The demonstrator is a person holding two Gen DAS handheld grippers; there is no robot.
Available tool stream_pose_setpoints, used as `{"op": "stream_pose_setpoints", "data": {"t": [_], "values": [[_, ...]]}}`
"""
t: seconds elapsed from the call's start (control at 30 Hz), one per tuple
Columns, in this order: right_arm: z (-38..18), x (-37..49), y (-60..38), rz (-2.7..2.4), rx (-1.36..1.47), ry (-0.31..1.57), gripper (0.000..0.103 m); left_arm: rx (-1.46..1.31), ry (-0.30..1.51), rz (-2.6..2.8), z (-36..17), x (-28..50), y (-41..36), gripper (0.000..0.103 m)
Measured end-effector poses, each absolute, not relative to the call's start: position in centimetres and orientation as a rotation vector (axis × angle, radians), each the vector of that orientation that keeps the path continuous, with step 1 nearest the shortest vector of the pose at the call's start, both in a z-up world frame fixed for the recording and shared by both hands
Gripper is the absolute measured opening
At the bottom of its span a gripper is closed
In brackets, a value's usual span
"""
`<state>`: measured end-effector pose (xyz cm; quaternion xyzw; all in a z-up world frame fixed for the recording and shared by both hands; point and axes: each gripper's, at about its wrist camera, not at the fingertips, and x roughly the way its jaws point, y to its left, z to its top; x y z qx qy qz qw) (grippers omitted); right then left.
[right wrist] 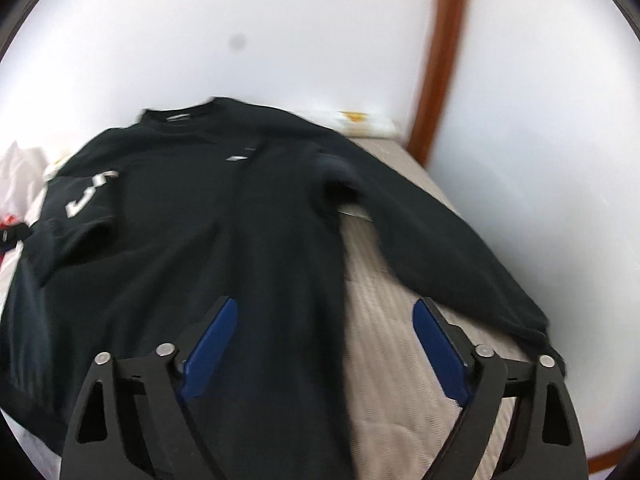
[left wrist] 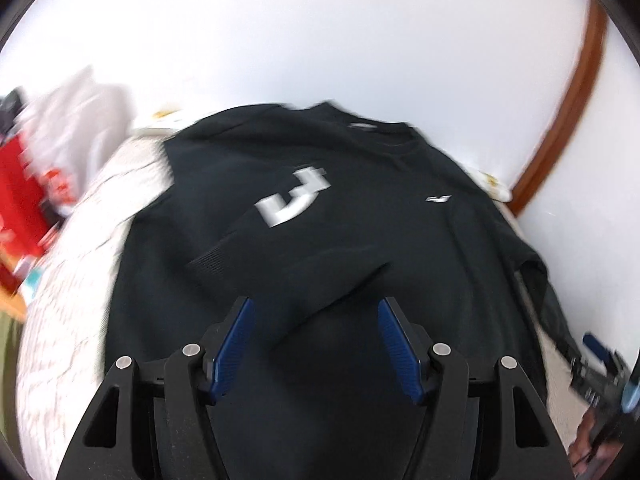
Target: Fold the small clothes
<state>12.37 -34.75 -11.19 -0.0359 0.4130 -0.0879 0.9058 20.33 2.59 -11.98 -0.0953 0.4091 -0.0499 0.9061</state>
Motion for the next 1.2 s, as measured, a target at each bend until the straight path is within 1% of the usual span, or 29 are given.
{"op": "stream_pose_setpoints", "data": {"t": [0.13,0.23,0.37,0.47,0.53,0.6,0.7,0.9,0.93,0.97,1.0,1.07,1.13,1.17,1.2], "values": [[-11.4,14.1,-30.0,-0.079,-0.1,0.853,0.081,-0.209,0.901,0.013,-14.5,18.2,7.5,0.062],[-11.8,15.9,-26.1,0.027,-0.097,0.866,0.08,-0.214,0.94,0.075,-16.6,17.0,10.5,0.062],[-12.7,18.4,-20.3,0.205,-0.079,0.894,0.08,-0.298,0.967,0.051,-18.8,16.1,13.3,0.062],[-13.7,19.8,-15.8,0.306,-0.097,0.92,0.081,-0.32,0.96,0.017,-19.8,15.7,14.0,0.062],[-14.6,20.8,-13.1,0.349,-0.107,0.943,0.081,-0.305,0.934,0.011,-19.8,15.5,14.1,0.065],[-15.8,21.8,-10.2,0.4,-0.124,0.97,0.081,-0.279,0.926,0.005,-19.8,15.4,13.8,0.066],[-17.0,22.2,-7.4,0.448,-0.151,0.99,0.081,-0.262,0.905,-0.006,-19.9,15.4,13.7,0.067],[-19.0,22.4,-3.7,0.464,-0.235,0.97,0.081,-0.215,0.869,0.002,-20.1,15.2,13.0,0.069],[-19.4,22.7,-3.4,0.46,-0.245,0.975,0.08,-0.209,0.862,0.007,-20.1,15.0,12.9,0.069],[-19.8,23.1,-3.2,0.451,-0.26,0.986,0.075,-0.197,0.855,0.013,-20.2,15.0,12.7,0.069],[-20.0,23.4,-3.4,0.442,-0.268,0.991,0.057,-0.186,0.855,0.017,-20.2,15.0,12.6,0.069],[-19.2,23.5,-4.3,0.477,-0.242,0.978,0.05,-0.189,0.853,0.02,-20.2,15.0,12.7,0.069],[-18.0,23.3,-5.8,0.507,-0.212,0.949,0.026,-0.195,0.852,0.022,-20.2,15.1,12.7,0.07],[-17.4,23.3,-6.7,0.508,-0.203,0.942,0.023,-0.188,0.855,0.023,-20.2,15.2,12.6,0.071],[-16.8,23.5,-7.7,0.506,-0.189,0.939,0.022,-0.182,0.857,0.024,-20.2,15.2,12.4,0.072]]}}
